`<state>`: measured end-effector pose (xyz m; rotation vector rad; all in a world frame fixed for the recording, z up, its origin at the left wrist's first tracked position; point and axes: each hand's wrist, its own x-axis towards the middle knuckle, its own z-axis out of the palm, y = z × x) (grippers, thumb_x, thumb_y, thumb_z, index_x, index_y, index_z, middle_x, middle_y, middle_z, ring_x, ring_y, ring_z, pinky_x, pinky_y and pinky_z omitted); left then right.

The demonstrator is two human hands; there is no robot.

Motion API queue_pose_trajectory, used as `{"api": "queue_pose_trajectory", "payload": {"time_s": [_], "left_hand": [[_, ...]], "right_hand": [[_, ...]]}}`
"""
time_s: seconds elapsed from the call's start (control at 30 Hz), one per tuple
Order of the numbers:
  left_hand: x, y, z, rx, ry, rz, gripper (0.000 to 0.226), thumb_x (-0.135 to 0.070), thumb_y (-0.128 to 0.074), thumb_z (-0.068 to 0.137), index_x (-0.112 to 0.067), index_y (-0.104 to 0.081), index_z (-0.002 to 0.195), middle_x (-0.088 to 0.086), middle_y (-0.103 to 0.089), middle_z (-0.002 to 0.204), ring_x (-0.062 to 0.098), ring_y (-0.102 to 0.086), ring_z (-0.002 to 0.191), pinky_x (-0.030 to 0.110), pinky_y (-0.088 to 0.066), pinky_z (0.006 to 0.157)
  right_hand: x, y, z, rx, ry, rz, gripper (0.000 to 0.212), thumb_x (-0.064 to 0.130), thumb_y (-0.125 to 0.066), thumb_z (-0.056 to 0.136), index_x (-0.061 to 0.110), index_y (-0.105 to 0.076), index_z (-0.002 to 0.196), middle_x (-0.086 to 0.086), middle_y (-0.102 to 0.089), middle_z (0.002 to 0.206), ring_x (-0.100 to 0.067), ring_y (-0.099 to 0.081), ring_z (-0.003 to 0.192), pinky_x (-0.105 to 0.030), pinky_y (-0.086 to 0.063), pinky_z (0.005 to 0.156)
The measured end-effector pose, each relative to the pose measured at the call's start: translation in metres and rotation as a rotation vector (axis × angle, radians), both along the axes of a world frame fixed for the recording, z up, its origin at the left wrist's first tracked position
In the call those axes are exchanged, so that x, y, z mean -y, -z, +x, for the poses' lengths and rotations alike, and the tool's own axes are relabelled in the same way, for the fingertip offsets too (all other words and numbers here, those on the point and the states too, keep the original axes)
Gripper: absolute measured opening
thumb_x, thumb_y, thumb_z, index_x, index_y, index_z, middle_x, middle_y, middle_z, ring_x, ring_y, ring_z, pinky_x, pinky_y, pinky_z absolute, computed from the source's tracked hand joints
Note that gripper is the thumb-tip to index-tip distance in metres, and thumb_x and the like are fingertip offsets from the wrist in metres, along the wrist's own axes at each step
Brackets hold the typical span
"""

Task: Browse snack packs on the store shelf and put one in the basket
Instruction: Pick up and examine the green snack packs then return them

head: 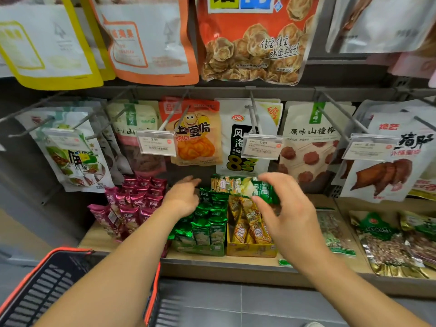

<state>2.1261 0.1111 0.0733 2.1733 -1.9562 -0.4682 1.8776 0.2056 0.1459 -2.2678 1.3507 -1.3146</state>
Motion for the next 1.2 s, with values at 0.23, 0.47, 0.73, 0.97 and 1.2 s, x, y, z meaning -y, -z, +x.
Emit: {"api": "queue_pose_trajectory", "payload": {"time_s": [0.23,0.47,0.73,0.97,1.2], "left_hand": [[0.001,0.007,-0.008,0.106,0.096,0.044,0.045,-0.033,-0.051,0.093,-0.032,-0.049,0.138,0.007,-0.062,0.127,0.029,-0.057,0.116,0.036,-0.049,0.091],[-0.007,0.001,-0.005,0.063,0.069,0.009,0.028,-0.038,-0.065,0.089,-0.03,-0.067,0.116,0.002,-0.066,0.122,0.026,-0.06,0.113,0.033,-0.05,0.091],[-0.012,0.009,0.005,-0.01,0.091,-0.054,0.027,-0.037,-0.064,0.089,-0.029,-0.07,0.115,0.0,-0.068,0.121,0.024,-0.059,0.114,0.032,-0.048,0.095],[-0.01,0.011,0.004,-0.011,0.099,-0.054,0.022,-0.034,-0.057,0.095,-0.027,-0.07,0.112,0.005,-0.071,0.108,0.029,-0.063,0.103,0.035,-0.051,0.089],[-0.019,-0.001,-0.003,0.065,0.197,-0.218,0.022,-0.023,-0.045,0.101,-0.017,-0.062,0.113,0.007,-0.065,0.111,0.034,-0.061,0.1,0.045,-0.048,0.084]], "right_hand": [[0.03,-0.006,0.024,-0.21,-0.083,-0.196,0.032,0.006,-0.069,0.087,0.006,-0.062,0.119,-0.009,-0.062,0.117,-0.027,-0.064,0.097,-0.041,-0.057,0.074],[0.082,0.01,0.071,-0.479,-0.09,0.023,0.06,0.007,-0.057,0.092,0.022,-0.033,0.144,-0.004,-0.048,0.137,-0.032,-0.058,0.107,-0.04,-0.049,0.083],[0.133,0.032,0.099,-0.599,-0.146,0.211,0.051,0.004,-0.055,0.09,0.024,-0.05,0.137,-0.011,-0.051,0.133,-0.034,-0.055,0.115,-0.04,-0.049,0.096],[0.148,0.069,0.106,-0.678,-0.087,0.424,0.024,0.027,-0.06,0.093,0.023,-0.06,0.117,-0.01,-0.065,0.112,-0.032,-0.06,0.102,-0.04,-0.052,0.083],[0.161,0.087,0.107,-0.607,-0.23,0.546,0.028,0.024,-0.045,0.099,0.024,-0.069,0.115,-0.008,-0.068,0.119,-0.03,-0.061,0.111,-0.038,-0.05,0.09]]}}
